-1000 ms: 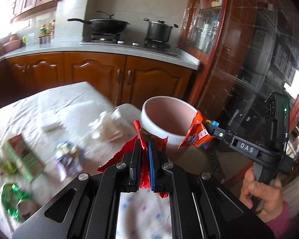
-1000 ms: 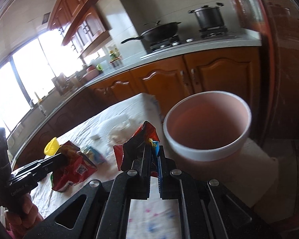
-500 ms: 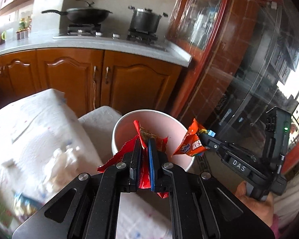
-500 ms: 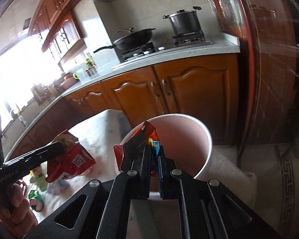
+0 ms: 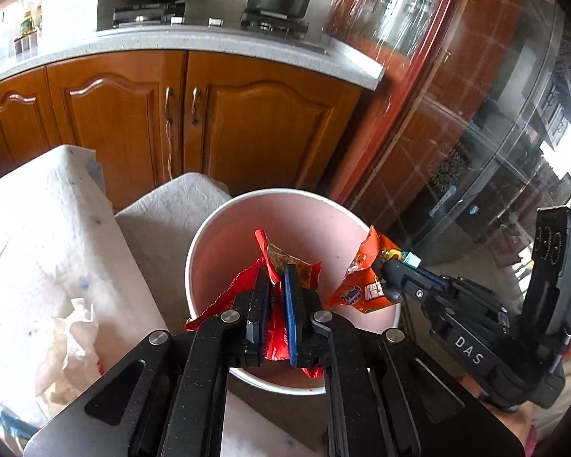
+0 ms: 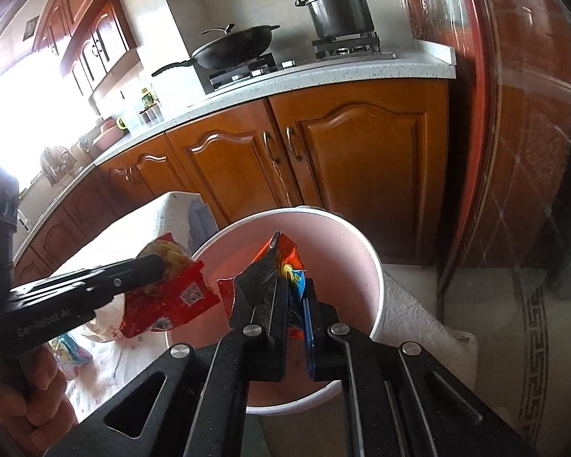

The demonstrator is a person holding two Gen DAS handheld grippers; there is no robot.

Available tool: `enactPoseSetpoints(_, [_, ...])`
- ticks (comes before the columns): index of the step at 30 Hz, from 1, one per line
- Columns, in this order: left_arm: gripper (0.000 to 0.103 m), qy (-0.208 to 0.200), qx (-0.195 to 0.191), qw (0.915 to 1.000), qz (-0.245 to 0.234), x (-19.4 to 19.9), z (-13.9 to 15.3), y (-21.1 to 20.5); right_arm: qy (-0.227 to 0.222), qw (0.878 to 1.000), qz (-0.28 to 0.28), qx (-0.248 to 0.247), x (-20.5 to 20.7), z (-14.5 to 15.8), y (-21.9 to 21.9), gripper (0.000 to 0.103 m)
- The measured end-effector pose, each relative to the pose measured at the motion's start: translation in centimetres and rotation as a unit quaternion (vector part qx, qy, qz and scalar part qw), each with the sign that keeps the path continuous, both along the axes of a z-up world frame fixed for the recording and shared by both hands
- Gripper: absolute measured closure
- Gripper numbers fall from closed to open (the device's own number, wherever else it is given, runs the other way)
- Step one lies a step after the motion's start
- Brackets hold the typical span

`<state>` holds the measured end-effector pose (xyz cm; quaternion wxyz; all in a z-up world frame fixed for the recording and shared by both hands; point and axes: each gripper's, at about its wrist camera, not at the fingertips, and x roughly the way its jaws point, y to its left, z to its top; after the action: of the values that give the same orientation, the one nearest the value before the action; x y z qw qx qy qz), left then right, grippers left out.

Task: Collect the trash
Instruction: 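Carry both bags over the pink bucket and open both tools to drop them, then grasp the white foam net with the left tool while the right tool grasps the crumpled tissue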

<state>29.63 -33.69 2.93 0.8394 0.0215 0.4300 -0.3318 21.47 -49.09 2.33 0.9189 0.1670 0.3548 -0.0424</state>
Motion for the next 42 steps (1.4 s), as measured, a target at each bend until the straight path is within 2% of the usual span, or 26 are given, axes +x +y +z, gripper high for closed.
enactPoseSetpoints(5, [0.084, 0.015, 0.007, 0.9999, 0.003, 0.6, -1.0, -0.2, 0.013, 1.0, 0.0, -0.002, 0.5, -0.5, -0.2, 0.093])
enactPoseSetpoints(7, [0.072, 0.018, 0.009, 0.9998, 0.005, 0.7, -1.1, -0.3, 0.016, 1.0, 0.0, 0.002, 0.5, -0.7, -0.3, 0.091])
enactPoseSetpoints(9, [0.066, 0.014, 0.009, 0.9998, 0.008, 0.7, -1.0, -0.1, 0.02, 1.0, -0.003, 0.0, 0.6, -0.8, -0.4, 0.081])
enactPoseSetpoints(10, [0.064, 0.013, 0.01, 0.9998, 0.009, 0.6, -1.0, -0.1, 0.021, 1.0, -0.004, 0.003, 0.5, -0.8, -0.5, 0.072])
enactPoseSetpoints(12, [0.063, 0.013, 0.009, 0.9998, 0.01, 0.6, -1.0, 0.2, 0.02, 1.0, -0.003, 0.008, 0.6, -1.0, -0.6, 0.064])
enactPoseSetpoints(18, [0.056, 0.014, 0.0, 0.9995, 0.027, 0.5, -0.4, 2.2, 0.015, 1.0, -0.002, 0.008, 0.1, -0.5, -0.3, 0.063])
enactPoseSetpoints(21, [0.054, 0.014, -0.009, 0.9991, 0.039, 0.3, -0.1, 3.7, 0.009, 1.0, 0.0, 0.014, -0.3, -0.2, 0.1, 0.053])
enactPoseSetpoints(23, [0.051, 0.008, -0.013, 0.9987, 0.049, 0.0, 0.4, 4.7, 0.002, 1.0, 0.005, 0.018, -0.7, 0.1, 0.4, 0.044])
enactPoseSetpoints(25, [0.05, -0.001, -0.019, 0.9983, 0.056, -0.4, 0.9, 6.0, -0.009, 1.0, 0.007, 0.026, -1.1, 0.4, 0.8, 0.029])
enactPoseSetpoints(27, [0.045, -0.008, -0.025, 0.9975, 0.065, -0.8, 1.3, 7.3, -0.021, 0.999, 0.009, 0.032, -1.6, 0.8, 1.3, 0.023])
enactPoseSetpoints(34, [0.028, -0.033, -0.046, 0.993, 0.104, -1.8, 2.8, 12.2, -0.045, 0.998, 0.013, 0.052, -3.0, 1.8, 3.3, 0.014])
enactPoseSetpoints(42, [0.021, -0.038, -0.051, 0.9883, 0.139, -2.7, 2.9, 16.9, -0.06, 0.996, 0.027, 0.062, -3.7, 2.5, 5.9, 0.008])
